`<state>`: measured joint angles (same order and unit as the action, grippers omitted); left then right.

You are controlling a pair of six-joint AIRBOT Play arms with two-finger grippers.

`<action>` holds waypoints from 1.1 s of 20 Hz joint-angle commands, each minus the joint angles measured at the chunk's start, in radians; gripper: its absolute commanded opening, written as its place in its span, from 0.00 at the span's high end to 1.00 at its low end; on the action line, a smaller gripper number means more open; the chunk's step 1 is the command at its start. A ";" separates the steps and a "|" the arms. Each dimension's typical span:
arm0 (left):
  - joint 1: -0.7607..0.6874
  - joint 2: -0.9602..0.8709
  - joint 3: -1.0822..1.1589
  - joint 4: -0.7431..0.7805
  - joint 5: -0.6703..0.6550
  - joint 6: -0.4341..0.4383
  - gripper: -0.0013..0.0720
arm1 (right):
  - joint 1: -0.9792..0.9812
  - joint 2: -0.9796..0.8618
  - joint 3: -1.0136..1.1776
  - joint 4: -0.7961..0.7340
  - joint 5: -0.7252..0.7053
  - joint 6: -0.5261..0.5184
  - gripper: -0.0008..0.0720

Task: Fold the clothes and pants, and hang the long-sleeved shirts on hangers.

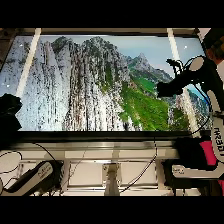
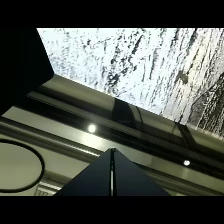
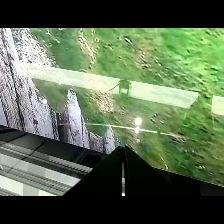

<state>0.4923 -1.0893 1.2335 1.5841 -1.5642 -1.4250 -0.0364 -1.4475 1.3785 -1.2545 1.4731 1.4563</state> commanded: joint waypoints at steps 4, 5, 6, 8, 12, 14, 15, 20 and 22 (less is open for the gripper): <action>0.001 0.000 0.000 0.074 0.036 0.000 0.97 | 0.000 0.000 0.001 0.000 0.000 0.000 0.96; 0.001 -0.001 -0.003 0.141 0.048 0.000 0.96 | 0.000 0.000 0.001 0.000 0.000 0.000 0.96; 0.001 -0.006 -0.005 0.205 0.059 0.000 0.93 | 0.000 0.000 0.001 0.000 0.000 0.000 0.96; 0.001 -0.029 -0.005 0.274 0.073 0.000 0.69 | 0.000 0.000 0.001 0.000 0.000 0.000 0.96; 0.001 -0.113 -0.006 0.291 0.089 0.000 0.46 | -0.003 0.000 0.001 0.000 0.000 0.000 0.96; 0.001 -0.161 -0.006 0.363 0.129 0.000 0.32 | -0.002 0.000 0.001 0.000 0.000 0.000 0.96; 0.001 -0.180 -0.006 0.396 0.150 0.000 0.32 | -0.002 0.000 0.001 0.000 0.000 0.000 0.96; 0.003 -0.251 -0.006 0.511 0.270 0.000 0.16 | -0.002 0.000 0.001 0.000 0.000 0.000 0.96; 0.013 -0.284 -0.006 0.515 0.270 0.000 0.10 | -0.002 0.000 0.001 0.006 0.000 0.001 0.96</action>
<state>0.4980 -1.3308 1.2274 2.0491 -1.3346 -1.4250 -0.0383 -1.4475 1.3785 -1.2533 1.4727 1.4563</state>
